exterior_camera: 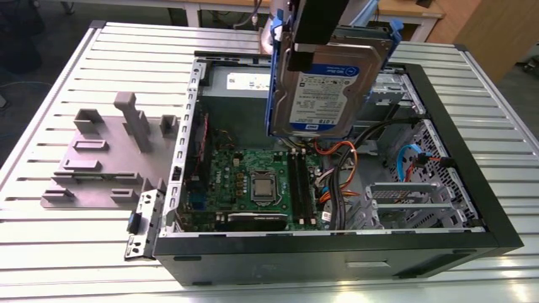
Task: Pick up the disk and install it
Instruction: 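Insert the disk into the insertion slot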
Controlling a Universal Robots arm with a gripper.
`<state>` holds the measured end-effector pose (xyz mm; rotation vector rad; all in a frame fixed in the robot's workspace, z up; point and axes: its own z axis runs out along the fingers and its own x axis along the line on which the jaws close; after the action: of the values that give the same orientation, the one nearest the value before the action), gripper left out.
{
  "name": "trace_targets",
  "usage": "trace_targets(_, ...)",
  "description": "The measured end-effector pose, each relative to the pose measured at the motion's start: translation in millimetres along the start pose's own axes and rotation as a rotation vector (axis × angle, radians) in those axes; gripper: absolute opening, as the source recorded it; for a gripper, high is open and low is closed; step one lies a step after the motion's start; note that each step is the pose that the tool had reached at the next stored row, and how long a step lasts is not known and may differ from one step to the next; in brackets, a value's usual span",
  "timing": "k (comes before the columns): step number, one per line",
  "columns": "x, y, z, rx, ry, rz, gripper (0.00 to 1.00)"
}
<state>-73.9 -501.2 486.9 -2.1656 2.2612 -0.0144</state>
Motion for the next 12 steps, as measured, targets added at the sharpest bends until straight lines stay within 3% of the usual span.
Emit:
trace_targets(7,1.5,-4.6,0.4,0.0,0.0,0.0,0.36)
trace_targets(12,7.6,-6.3,0.9,0.0,0.0004,0.0,0.36)
